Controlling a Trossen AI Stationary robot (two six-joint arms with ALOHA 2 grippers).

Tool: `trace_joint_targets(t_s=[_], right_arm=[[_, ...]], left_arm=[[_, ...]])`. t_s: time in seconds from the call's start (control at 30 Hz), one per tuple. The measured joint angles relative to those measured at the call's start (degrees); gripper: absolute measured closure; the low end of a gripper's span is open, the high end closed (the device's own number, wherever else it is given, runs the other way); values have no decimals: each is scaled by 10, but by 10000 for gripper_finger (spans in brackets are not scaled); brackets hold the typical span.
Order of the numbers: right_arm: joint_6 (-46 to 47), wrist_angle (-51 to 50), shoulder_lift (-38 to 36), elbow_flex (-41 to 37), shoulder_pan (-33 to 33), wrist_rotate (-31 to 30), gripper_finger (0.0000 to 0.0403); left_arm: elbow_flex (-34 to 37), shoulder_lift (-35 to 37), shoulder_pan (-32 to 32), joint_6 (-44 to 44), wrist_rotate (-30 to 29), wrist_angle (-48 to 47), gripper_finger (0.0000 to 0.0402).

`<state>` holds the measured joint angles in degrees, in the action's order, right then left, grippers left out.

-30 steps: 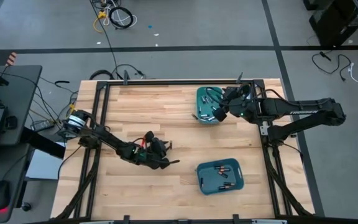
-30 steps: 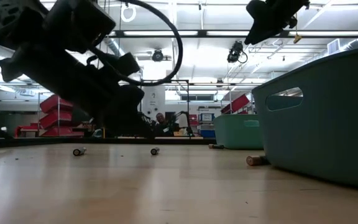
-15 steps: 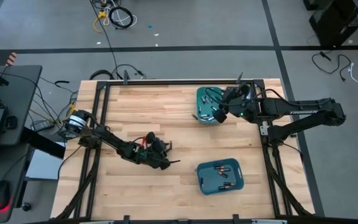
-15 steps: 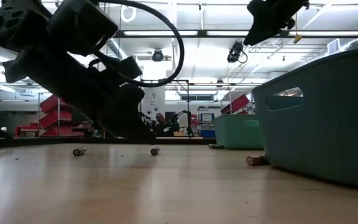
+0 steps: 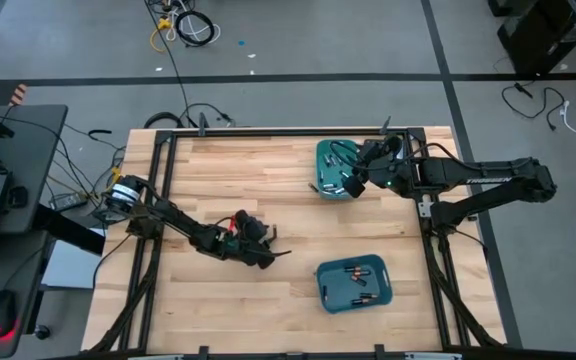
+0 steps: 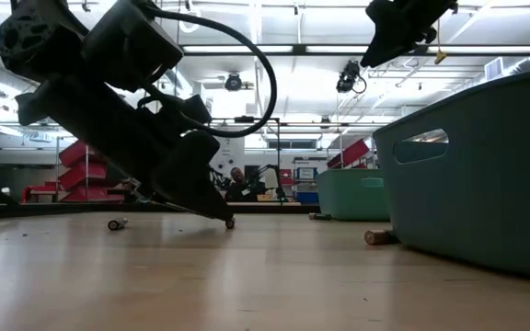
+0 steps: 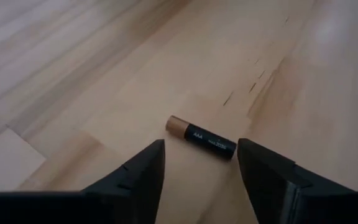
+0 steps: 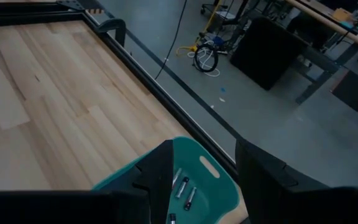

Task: Sort batteries
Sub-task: Put the black battery into the blue bin

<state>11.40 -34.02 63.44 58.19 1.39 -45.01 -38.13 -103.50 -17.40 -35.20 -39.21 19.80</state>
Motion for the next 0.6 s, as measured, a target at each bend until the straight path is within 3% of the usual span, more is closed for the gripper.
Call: trace_joint_targets(t_s=[0.47, 0.6], right_arm=[[0, 0, 0, 0, 0, 0, 245], [0, 0, 0, 0, 0, 0, 245]], left_arm=[[-1, 1, 6, 2, 0, -36, 195], [0, 1, 6, -9, 37, -16, 195]])
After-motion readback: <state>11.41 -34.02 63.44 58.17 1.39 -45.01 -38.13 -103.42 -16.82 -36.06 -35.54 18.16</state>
